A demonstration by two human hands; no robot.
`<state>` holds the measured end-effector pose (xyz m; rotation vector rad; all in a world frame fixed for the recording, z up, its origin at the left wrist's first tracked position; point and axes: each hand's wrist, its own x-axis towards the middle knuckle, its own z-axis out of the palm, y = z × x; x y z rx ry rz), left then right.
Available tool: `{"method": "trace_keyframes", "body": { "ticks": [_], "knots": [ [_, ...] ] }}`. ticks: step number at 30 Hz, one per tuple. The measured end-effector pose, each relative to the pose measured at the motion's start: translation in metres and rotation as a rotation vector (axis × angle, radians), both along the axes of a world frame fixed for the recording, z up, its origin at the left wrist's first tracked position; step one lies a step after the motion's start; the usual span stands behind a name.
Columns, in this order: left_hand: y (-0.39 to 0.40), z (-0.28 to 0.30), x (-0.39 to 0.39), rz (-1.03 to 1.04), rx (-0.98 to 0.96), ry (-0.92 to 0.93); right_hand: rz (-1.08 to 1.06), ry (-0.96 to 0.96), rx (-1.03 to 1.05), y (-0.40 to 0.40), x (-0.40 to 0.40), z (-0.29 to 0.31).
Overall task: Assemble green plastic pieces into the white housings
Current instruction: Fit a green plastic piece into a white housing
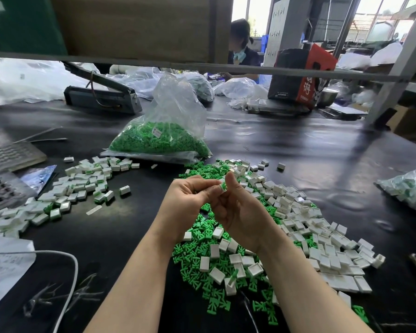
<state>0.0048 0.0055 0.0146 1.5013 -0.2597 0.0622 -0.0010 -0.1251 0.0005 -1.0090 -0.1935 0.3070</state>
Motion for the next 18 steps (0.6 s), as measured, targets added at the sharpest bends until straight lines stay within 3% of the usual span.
{"method": "trace_keyframes", "body": {
  "ticks": [6, 18],
  "knots": [
    [0.0008, -0.0018, 0.0011, -0.021, 0.000, 0.013, -0.041, -0.031, -0.031, 0.0058, -0.0018, 0.0002],
    [0.0019, -0.0037, 0.0030, -0.004, -0.044, 0.024, 0.070, 0.016, -0.025, -0.0031, 0.0040, -0.0029]
  ]
}}
